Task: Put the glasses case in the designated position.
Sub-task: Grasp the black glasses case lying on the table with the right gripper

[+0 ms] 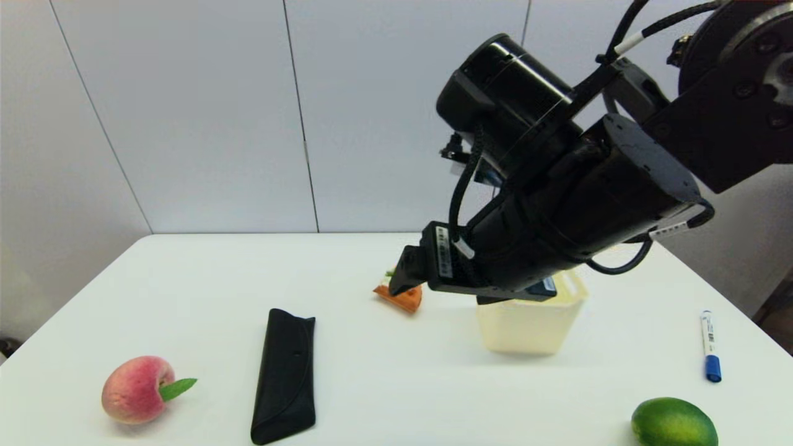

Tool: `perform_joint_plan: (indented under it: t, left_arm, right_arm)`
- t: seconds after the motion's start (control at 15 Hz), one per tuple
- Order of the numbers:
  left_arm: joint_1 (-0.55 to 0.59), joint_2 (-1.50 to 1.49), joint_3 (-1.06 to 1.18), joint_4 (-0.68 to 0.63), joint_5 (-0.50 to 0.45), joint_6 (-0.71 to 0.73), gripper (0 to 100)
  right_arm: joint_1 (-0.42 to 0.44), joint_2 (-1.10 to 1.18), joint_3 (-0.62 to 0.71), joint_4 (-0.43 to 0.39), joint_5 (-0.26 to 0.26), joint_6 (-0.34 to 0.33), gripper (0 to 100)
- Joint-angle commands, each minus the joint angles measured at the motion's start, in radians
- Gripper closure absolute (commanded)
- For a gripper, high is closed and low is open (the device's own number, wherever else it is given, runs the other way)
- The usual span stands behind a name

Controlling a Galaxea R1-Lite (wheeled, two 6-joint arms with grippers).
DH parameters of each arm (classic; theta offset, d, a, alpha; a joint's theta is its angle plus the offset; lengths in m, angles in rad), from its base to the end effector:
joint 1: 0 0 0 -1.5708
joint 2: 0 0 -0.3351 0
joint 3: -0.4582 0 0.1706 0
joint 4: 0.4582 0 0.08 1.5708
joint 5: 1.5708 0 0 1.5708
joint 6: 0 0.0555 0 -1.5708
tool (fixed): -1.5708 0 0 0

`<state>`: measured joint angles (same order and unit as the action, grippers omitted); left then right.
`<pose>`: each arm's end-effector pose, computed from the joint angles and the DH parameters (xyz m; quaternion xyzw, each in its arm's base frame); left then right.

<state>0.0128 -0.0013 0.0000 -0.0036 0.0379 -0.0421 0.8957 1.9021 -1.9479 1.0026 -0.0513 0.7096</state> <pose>-0.0468 0.0015 0.0759 -0.0211 -0.0030 0.0253 0.9995 0.2125 0.2608 0.2886 0.0845 0.5106 0.1988 0.8323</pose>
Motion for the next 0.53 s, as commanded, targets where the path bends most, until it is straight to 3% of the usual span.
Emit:
perform_joint_plan:
  t: [0.07, 0.4, 0.53]
  left_arm:
    - [0.000, 0.001, 0.000, -0.001, 0.000, -0.001, 0]
    - [0.001, 0.001, 0.000, -0.001, 0.000, -0.001, 0]
    - [0.001, 0.001, 0.000, 0.002, 0.000, -0.001, 0]
  right_arm:
    - [0.092, 0.051, -0.002, -0.005, -0.007, 0.037, 0]
    - [0.118, 0.190, -0.002, -0.055, -0.036, 0.041, 0]
    - [0.132, 0.241, -0.003, -0.121, -0.050, 0.037, 0]
